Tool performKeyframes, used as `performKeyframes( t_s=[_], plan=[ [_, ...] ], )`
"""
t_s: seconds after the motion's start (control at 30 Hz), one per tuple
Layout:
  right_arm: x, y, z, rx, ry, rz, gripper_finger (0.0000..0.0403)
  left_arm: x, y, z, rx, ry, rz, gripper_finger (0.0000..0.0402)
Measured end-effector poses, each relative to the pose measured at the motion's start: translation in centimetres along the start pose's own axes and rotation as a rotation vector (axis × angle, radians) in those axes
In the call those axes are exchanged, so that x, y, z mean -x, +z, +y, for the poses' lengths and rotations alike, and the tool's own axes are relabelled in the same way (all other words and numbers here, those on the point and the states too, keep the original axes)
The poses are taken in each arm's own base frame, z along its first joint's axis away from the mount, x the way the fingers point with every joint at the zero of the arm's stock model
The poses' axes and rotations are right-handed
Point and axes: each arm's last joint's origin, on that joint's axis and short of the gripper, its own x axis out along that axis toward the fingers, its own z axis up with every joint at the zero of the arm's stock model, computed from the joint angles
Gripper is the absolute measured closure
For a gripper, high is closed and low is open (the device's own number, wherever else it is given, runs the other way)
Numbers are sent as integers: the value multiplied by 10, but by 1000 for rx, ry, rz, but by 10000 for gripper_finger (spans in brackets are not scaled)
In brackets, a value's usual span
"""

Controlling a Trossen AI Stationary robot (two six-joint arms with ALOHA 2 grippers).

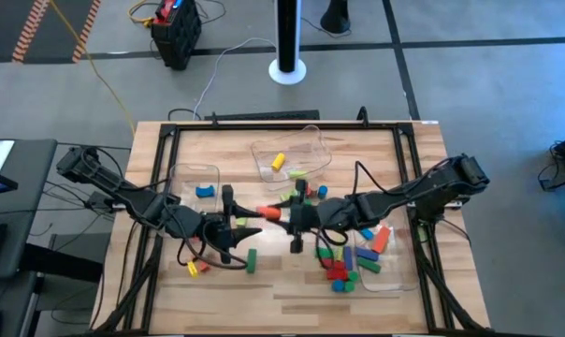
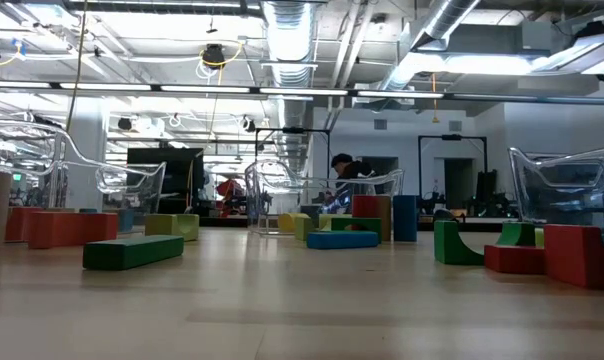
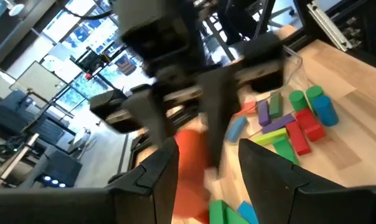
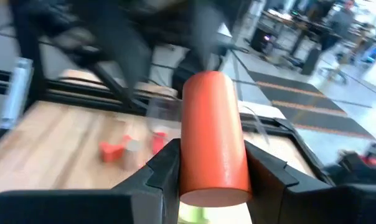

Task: Sort blocks by size
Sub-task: Put the red cylindrical block into the top transparent bin

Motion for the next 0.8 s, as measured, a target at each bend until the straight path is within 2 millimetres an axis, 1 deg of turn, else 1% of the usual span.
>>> performKeyframes(
  t_s=[0.13,0.27,0.43,0.63,0.73,0.8],
  plan=[
    [-3,-6,-9,-8,-21,55,245,5,-2,4,-7,18,24,214],
    [-7,-14,-18,-11,-36,119,245,16,-6,11,50,16,63,182],
    [-12,-25,-36,-24,-79,211,245,28,-21,11,158,-61,182,169],
    [-18,-42,-69,-71,-150,334,243,28,-40,-4,252,-165,369,169],
    [-21,-52,-92,-117,-194,394,243,26,-49,-18,251,-193,409,169],
    [-22,-58,-108,-156,-216,428,243,25,-55,-29,250,-211,403,169]
  ],
)
